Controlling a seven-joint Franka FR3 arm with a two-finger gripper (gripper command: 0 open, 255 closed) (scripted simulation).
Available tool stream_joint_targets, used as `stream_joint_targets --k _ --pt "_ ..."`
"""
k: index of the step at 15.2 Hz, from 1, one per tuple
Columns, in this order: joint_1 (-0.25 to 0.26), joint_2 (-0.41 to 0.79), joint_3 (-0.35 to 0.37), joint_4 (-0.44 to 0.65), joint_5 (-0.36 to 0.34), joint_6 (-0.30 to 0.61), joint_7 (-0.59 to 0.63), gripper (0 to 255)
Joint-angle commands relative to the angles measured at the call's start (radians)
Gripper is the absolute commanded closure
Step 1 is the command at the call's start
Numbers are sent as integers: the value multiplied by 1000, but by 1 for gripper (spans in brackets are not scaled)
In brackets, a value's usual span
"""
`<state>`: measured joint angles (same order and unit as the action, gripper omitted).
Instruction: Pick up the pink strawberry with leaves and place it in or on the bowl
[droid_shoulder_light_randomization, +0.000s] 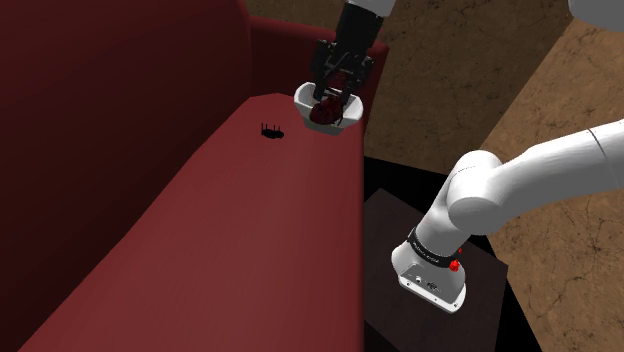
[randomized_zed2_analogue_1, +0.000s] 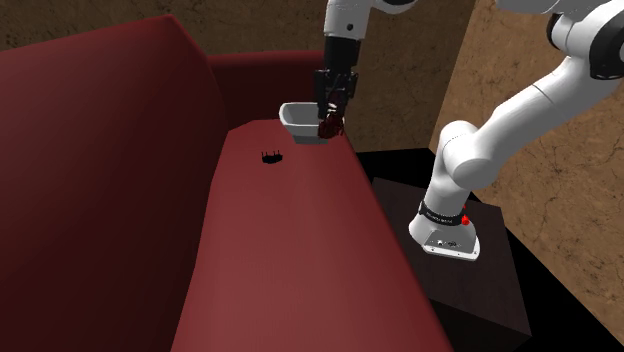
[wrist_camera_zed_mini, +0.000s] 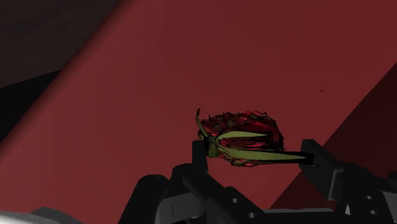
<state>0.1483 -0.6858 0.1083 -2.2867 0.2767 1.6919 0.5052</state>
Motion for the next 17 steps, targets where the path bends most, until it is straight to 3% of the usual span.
stream_joint_targets --k 1,9,17 --pt "-15 8 -41 8 -23 -12 -45 255" --pt "-75 102 -202 89 -106 -38 -231 255" --pt "-117 259 -356 240 -153 -65 -417 255"
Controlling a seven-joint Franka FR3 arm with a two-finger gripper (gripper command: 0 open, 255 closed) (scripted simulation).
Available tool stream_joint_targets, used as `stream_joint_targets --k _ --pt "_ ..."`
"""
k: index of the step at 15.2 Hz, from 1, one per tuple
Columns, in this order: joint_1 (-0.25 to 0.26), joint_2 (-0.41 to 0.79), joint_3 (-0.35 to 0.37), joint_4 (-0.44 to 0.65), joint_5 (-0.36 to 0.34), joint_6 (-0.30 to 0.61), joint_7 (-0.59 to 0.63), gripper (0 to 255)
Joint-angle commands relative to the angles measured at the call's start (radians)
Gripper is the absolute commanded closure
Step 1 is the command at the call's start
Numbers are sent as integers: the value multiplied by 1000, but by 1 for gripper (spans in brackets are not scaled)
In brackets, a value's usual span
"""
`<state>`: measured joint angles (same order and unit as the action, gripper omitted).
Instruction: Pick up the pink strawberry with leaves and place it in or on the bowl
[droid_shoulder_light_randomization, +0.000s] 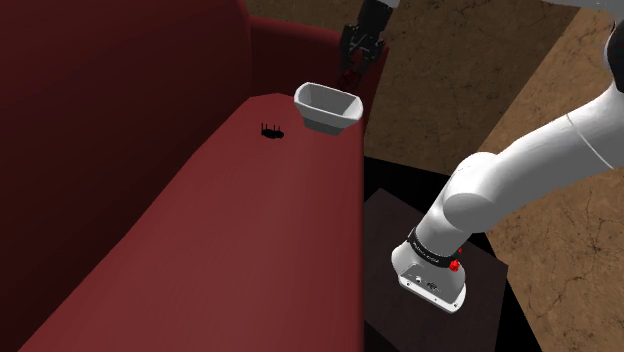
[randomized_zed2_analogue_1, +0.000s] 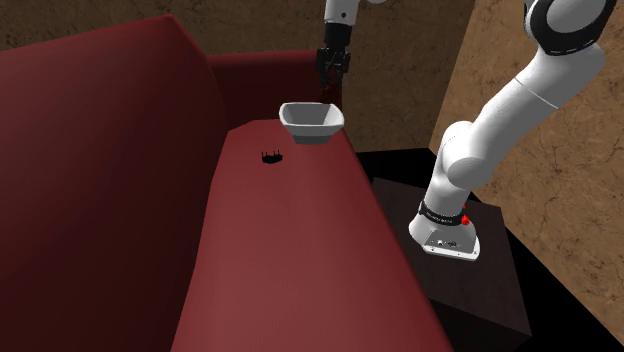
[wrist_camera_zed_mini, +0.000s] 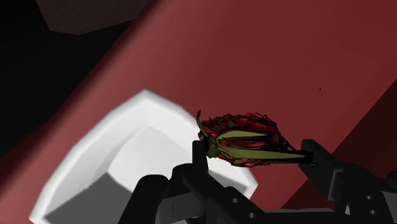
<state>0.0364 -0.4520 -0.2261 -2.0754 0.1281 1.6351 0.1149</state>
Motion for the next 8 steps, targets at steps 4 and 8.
stream_joint_targets --k 4,8 --pt "-23 126 -96 132 -6 -28 -123 255" --pt "-44 245 -169 256 12 -56 -222 255"
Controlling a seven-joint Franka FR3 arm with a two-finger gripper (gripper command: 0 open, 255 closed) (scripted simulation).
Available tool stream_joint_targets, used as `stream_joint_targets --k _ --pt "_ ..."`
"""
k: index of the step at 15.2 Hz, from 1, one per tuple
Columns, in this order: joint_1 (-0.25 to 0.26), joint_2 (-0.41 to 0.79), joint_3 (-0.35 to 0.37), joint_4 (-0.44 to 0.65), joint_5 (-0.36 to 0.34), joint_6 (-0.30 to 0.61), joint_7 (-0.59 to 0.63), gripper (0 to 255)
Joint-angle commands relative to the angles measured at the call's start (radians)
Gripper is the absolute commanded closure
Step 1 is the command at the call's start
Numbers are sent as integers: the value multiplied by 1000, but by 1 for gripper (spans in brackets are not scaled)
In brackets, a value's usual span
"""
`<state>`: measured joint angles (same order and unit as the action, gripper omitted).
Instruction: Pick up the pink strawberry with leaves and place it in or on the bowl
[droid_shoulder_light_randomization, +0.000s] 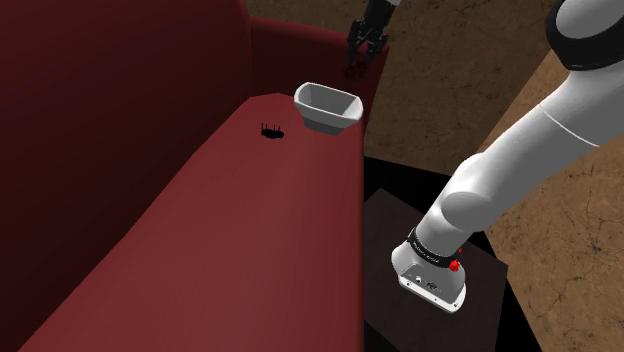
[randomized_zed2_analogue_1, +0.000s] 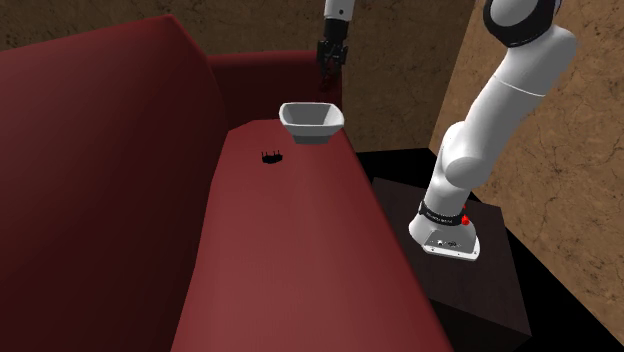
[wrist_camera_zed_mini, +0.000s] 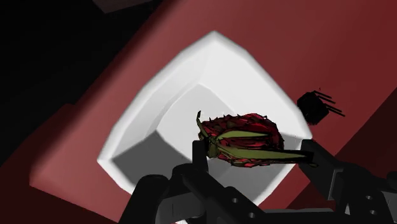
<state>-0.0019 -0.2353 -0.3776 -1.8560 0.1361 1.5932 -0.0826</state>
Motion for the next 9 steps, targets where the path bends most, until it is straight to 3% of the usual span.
stream_joint_targets --k 1,9 --pt "-15 79 -45 91 18 -29 -64 255" --pt "-17 64 -43 -32 13 79 -79 255"
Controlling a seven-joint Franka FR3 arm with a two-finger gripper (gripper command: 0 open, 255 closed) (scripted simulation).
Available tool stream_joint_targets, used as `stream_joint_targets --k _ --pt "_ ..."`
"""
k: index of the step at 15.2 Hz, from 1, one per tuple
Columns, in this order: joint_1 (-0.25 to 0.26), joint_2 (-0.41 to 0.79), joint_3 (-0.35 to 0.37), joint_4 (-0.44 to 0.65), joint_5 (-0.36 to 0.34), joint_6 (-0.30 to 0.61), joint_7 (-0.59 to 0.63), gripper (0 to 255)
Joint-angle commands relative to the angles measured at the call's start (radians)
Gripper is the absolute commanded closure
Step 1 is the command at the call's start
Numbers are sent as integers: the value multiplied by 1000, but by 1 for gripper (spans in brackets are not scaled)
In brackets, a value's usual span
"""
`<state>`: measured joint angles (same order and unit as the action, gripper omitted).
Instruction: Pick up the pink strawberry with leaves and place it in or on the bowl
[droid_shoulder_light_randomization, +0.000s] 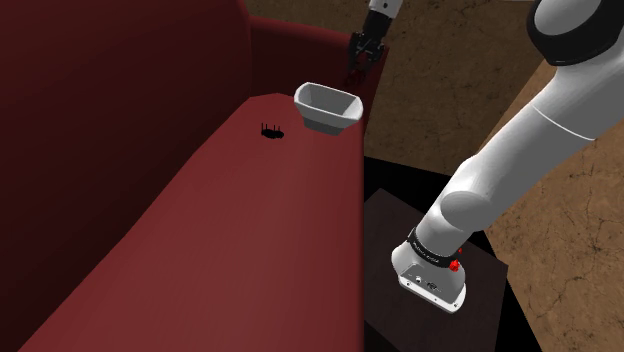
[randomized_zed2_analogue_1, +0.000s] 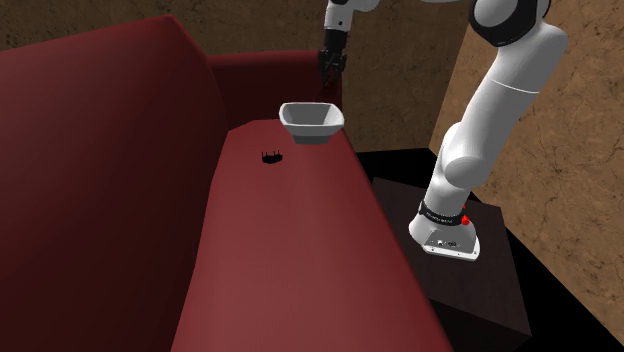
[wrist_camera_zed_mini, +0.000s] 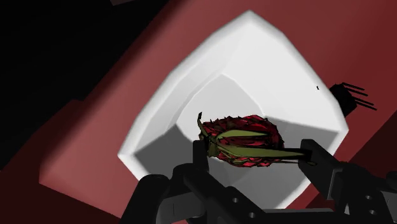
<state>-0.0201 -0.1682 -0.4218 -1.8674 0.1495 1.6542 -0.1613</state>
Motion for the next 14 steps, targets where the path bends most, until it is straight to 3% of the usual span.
stream_joint_targets --k 1,7,14 --pt "0 -4 2 -34 -1 31 -2 255" --pt "-1 -4 1 -110 1 106 -16 255" --pt "-1 -4 1 -110 1 106 -16 255"
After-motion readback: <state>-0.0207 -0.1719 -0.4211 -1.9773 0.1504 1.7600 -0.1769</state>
